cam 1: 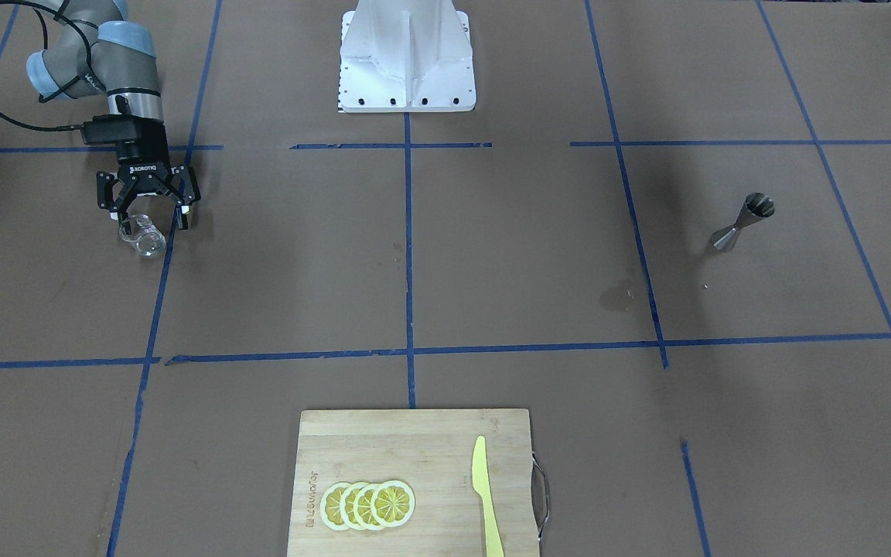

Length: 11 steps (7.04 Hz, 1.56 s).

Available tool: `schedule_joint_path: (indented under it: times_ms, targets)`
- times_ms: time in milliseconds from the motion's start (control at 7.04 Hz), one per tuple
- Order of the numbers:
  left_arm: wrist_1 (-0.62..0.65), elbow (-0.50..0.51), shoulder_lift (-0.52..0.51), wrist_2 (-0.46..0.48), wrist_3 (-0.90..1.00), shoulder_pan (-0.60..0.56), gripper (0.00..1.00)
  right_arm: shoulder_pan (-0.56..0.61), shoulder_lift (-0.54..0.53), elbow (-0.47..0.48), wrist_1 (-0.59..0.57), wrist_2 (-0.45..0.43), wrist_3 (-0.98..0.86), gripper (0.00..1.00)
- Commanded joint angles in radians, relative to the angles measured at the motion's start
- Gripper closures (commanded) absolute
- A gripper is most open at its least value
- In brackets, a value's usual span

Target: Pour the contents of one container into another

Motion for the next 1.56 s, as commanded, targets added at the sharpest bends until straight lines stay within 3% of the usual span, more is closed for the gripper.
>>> schedule_joint_path:
  times_ms: [0,426,710,1136,1420]
  targets:
    - [0.001,0.002,-0.001,0.0,-0.001,0.0,0.0,-0.076,-0.142,0.14,0.018,0.039,-0.001,0.0]
    - [0.001,0.006,-0.001,0.0,-0.001,0.0,0.0,-0.069,-0.3,0.237,0.025,0.233,-0.001,0.0]
    - [0.001,0.017,-0.003,0.0,-0.001,0.002,0.0,-0.035,-0.348,0.234,0.047,0.308,-0.029,0.0]
    - [0.001,0.023,-0.003,0.0,-0.001,0.002,0.0,0.193,-0.348,0.229,0.1,0.604,-0.192,0.0]
    - [-0.001,0.031,0.002,0.0,0.029,0.002,0.0,0.468,-0.327,0.2,0.125,0.913,-0.38,0.0]
